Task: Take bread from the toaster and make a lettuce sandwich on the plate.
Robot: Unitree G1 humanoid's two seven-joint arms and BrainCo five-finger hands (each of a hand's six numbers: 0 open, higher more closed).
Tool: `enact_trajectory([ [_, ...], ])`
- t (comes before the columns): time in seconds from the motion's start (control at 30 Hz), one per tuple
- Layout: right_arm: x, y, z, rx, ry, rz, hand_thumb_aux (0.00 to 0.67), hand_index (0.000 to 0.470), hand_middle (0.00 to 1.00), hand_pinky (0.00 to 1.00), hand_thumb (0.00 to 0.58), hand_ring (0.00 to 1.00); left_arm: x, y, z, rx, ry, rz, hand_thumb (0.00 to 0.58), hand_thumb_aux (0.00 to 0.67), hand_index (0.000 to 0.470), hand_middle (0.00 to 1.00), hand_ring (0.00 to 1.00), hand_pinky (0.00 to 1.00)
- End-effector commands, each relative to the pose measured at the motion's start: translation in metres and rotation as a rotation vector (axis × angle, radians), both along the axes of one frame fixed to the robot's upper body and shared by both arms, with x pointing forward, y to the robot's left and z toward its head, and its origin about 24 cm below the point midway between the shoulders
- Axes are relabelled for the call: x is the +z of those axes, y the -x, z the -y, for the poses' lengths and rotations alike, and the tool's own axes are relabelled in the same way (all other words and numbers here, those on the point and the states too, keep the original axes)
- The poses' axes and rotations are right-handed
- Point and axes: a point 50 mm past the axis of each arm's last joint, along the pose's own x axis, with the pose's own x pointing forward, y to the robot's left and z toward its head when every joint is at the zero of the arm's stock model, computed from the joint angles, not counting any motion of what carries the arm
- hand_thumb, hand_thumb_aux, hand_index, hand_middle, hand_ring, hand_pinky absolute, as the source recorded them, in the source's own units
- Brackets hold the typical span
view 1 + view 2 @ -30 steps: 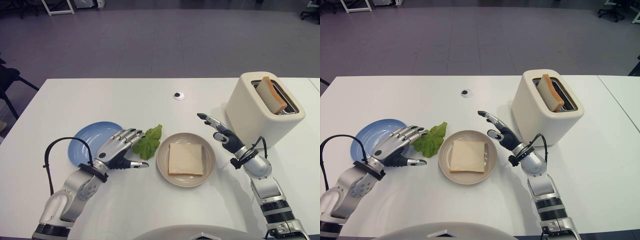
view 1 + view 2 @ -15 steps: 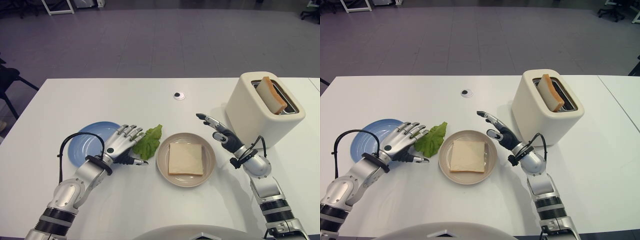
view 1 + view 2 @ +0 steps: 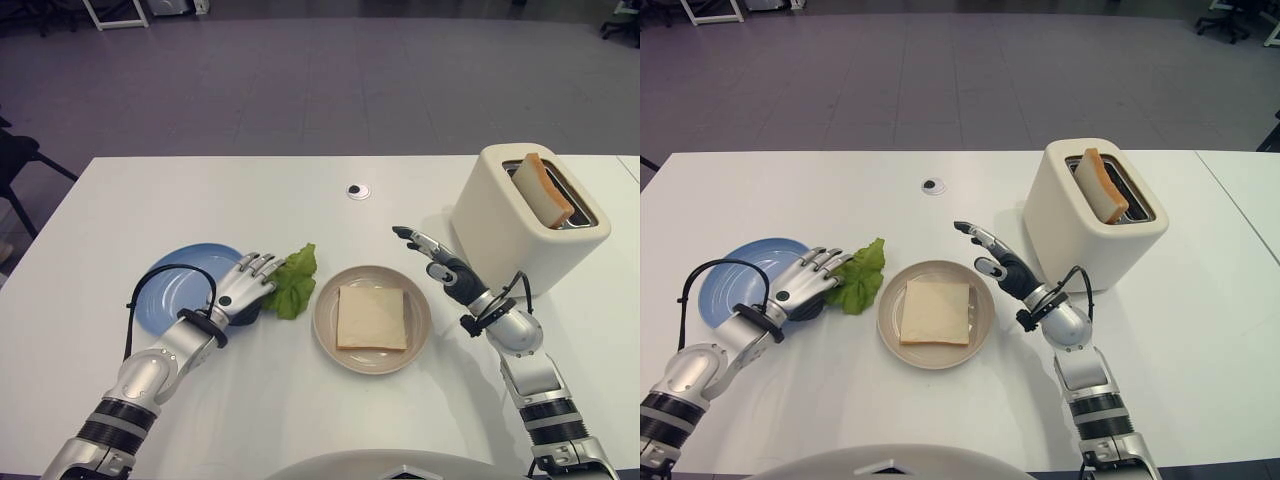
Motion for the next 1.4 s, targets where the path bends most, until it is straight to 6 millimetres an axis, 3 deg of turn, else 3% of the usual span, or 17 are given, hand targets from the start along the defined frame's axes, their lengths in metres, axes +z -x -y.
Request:
enact_trajectory([
  [0.03, 0.001, 0.000, 0.000, -0.001, -0.012, -0.007, 0.000, 0.000, 0.00, 0.00, 0.000, 0.00, 0.006, 0.002, 0.003, -0.041, 0.035, 0.034, 0.580, 0.670, 0.470, 0.00, 0.00, 0.00],
  [0.37, 0.001, 0.000, -0.001, 0.005, -0.009, -0.007, 0.000, 0.000, 0.00, 0.00, 0.000, 0.00, 0.080, 0.008, -0.011, 0.026, 0.416, 0.318, 0.580, 0.670, 0.470, 0.00, 0.00, 0.00],
  [0.77, 0.001, -0.001, 0.001, -0.001, -0.007, -0.008, 0.000, 0.000, 0.00, 0.00, 0.000, 0.00, 0.109, 0.020, 0.050, -0.153, 0.727, 0.223, 0.580, 0.670, 0.470, 0.00, 0.00, 0.00],
  [1.2, 0.001, -0.006, 0.006, -0.026, -0.012, -0.012, 0.000, 0.000, 0.00, 0.00, 0.000, 0.00, 0.063, 0.000, 0.110, -0.222, 0.912, -0.067, 0.580, 0.670, 0.470, 0.00, 0.00, 0.00],
  [1.33, 0.001, -0.008, 0.005, -0.025, -0.016, -0.012, 0.000, 0.000, 0.00, 0.00, 0.000, 0.00, 0.022, 0.002, 0.111, -0.213, 0.628, -0.115, 0.580, 0.670, 0.470, 0.00, 0.00, 0.00],
  [1.4, 0.001, -0.008, 0.004, -0.021, -0.017, -0.013, 0.000, 0.000, 0.00, 0.00, 0.000, 0.00, 0.014, 0.002, 0.104, -0.198, 0.569, -0.111, 0.580, 0.670, 0.470, 0.00, 0.00, 0.00],
])
